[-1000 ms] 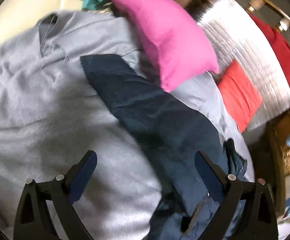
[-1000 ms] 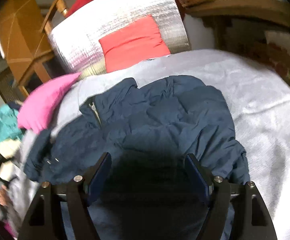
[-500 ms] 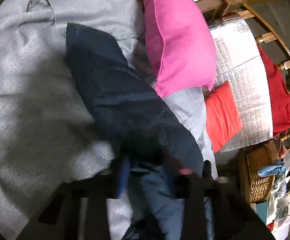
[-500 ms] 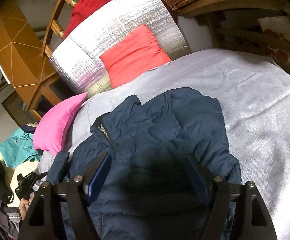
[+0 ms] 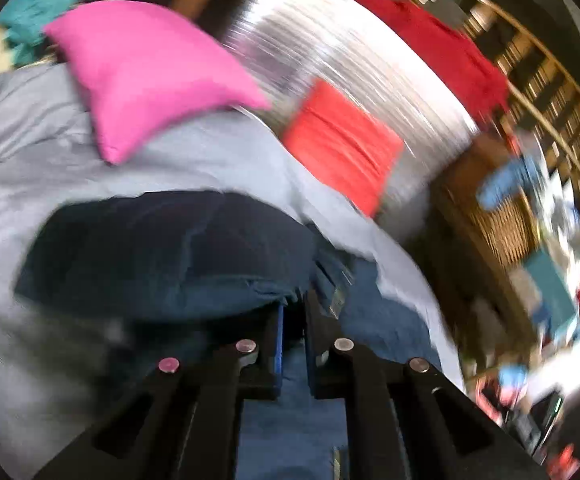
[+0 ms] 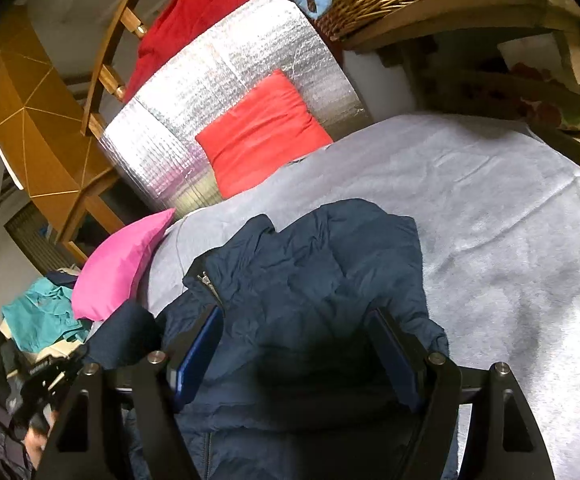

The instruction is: Fold large clothes

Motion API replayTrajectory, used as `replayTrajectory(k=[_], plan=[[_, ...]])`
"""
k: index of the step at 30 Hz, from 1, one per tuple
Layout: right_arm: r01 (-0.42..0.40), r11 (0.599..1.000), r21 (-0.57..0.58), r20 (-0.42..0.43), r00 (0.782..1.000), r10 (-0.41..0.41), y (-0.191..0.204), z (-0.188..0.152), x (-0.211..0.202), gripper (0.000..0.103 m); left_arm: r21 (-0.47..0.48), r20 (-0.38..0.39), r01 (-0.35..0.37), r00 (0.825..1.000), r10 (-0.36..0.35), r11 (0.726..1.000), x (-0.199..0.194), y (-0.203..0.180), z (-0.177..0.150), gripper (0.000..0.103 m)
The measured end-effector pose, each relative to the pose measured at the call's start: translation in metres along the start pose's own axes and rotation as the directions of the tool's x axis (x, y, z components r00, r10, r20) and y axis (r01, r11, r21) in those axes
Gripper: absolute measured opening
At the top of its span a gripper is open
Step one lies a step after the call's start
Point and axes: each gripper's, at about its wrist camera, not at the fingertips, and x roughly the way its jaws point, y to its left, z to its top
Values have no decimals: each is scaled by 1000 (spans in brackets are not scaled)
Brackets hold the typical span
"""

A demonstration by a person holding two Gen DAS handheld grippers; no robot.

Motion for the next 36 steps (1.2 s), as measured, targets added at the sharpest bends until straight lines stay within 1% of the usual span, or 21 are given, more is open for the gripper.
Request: replayTrajectory(k=[2,4,6,7,8,9,11,12,13,15,16,18,20,22,23,25,29,31,33,35,36], plan=[[1,1000,11,-1,1000,-1,-4,1,-3,79,59,-65,-5,998,9,998,20,-23,-25,9],[1,1000,30,-6,1000,-1,-8,1,-4,79,96,-144,-32,989,45,995,48,-31,-52,9],[1,999,41,-15,1000,-1,-10,2,-4,79,47,-261,-32,964,43,998,75,-22,-72,10],[4,999,44,-15,1000,-3,-11,2,-4,79,-15,-335,-26,942,19,1000,86,-12,-80,11],[5,999,48,-16,1000,-4,-11,2,-4,79,-54,-349,-15,937,-5,998,85,-7,-82,12],[3,999,51,-19,1000,-3,-11,3,-4,79,-83,-351,-2,936,-27,997,80,-3,-80,16],[-6,998,55,-19,1000,7,-11,4,-6,79,-97,-370,-2,929,-34,995,62,-1,-73,33],[-10,998,56,-16,1000,11,-11,5,-7,79,-83,-356,5,934,-35,997,47,-1,-69,49],[-13,998,56,-15,1000,14,-11,5,-9,79,-73,-332,17,942,-40,997,34,-1,-66,58],[-23,998,55,-14,1000,24,-12,6,-12,79,-57,-249,46,967,-59,997,-2,2,-55,64],[-30,998,57,-17,999,31,-12,5,-12,79,-58,-221,51,973,-63,997,-14,7,-52,68],[-40,997,63,-32,999,42,-12,4,-12,79,-105,-135,24,990,-39,994,-35,29,-40,86],[-49,997,56,-54,997,52,-10,0,-9,79,-186,-87,-19,996,3,982,-42,57,-33,87],[-45,999,29,-70,996,47,-3,-5,-5,79,-325,-92,-9,996,-22,946,-35,88,-29,87],[-42,999,10,-78,996,43,1,-7,-3,79,-413,-89,27,994,-70,910,-28,103,-30,87],[-36,999,-23,-83,996,34,8,-11,0,79,-529,-61,89,988,-143,844,-17,122,-31,87],[-41,999,-29,-83,996,38,12,-14,5,79,-616,-21,109,988,-155,780,-1,139,-28,85],[-37,999,-24,-85,996,35,11,-14,7,79,-630,5,127,987,-160,766,5,141,-25,85],[-33,999,-21,-94,995,31,10,-15,11,79,-632,11,117,990,-142,766,11,143,-23,81],[-31,999,-15,-100,995,30,9,-16,14,79,-640,-1,84,994,-110,763,15,148,-24,66],[-31,999,-11,-107,994,30,8,-16,16,79,-642,-9,67,995,-95,764,17,151,-23,55]])
